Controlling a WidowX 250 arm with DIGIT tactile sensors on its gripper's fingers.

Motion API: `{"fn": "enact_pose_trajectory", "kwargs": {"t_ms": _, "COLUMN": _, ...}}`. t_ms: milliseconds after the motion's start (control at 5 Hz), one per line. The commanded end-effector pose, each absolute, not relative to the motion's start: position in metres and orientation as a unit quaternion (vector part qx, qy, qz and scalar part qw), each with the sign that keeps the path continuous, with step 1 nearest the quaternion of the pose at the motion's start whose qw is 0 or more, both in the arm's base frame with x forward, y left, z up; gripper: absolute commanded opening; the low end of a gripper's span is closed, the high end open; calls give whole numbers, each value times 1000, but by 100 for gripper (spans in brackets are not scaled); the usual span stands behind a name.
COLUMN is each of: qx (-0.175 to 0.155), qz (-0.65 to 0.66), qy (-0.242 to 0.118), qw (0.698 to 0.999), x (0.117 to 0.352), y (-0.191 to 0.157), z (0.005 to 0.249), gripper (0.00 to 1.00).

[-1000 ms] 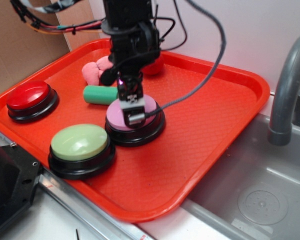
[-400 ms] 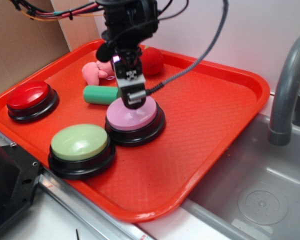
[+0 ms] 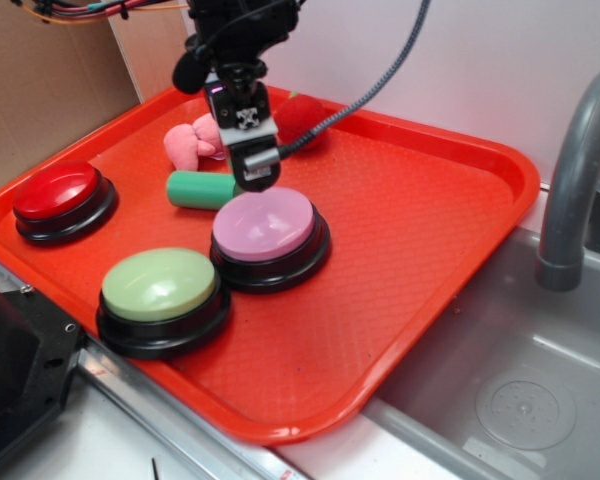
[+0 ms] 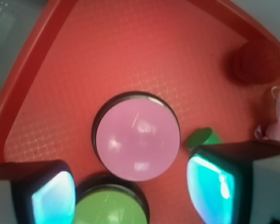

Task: Push the pink button.

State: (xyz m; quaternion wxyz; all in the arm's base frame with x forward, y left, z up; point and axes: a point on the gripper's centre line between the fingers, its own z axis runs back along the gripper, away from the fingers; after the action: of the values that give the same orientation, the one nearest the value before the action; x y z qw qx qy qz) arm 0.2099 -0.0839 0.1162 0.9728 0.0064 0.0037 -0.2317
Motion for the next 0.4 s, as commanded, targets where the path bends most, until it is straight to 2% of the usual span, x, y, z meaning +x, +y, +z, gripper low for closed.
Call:
{"fn": "enact_pose_trajectory", "kwargs": {"t_ms": 0, "qx": 6, "qz": -229, "qy": -51, "qw": 972, "x": 214, "y": -94, "z": 152, "gripper": 100}}
{"fn": "enact_pose_trajectory", "kwargs": {"t_ms": 200, "qx": 10, "qz": -226, "qy": -53, "qw": 973, "x": 212, "y": -93, "z": 159, "gripper": 100}}
